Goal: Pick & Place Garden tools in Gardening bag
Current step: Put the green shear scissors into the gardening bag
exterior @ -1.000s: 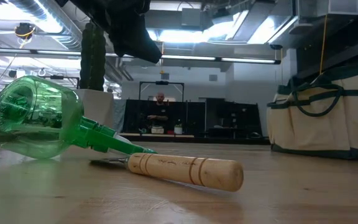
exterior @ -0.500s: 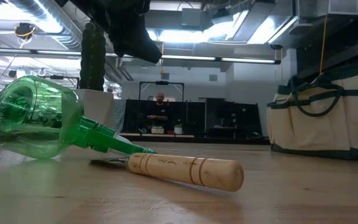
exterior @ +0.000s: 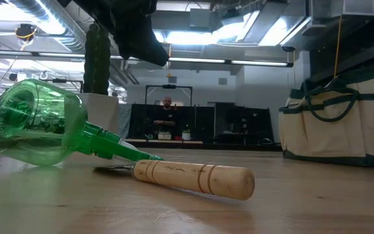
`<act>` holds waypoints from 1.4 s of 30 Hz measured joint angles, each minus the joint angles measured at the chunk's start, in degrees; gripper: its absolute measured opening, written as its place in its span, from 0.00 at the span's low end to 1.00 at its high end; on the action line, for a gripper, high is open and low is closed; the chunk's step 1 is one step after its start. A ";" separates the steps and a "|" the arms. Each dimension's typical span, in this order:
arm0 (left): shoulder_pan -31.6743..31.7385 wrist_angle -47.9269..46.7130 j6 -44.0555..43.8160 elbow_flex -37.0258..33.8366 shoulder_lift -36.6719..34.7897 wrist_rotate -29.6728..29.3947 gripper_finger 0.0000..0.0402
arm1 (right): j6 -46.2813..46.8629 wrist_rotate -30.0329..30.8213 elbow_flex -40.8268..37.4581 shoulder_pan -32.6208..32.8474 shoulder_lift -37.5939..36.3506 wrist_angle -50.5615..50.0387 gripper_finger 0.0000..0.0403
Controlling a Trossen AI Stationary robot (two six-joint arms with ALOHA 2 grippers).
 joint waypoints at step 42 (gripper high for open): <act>0.02 0.00 0.00 0.00 -0.01 0.00 0.39 | 30.49 12.79 0.00 -4.59 -13.90 -57.91 0.08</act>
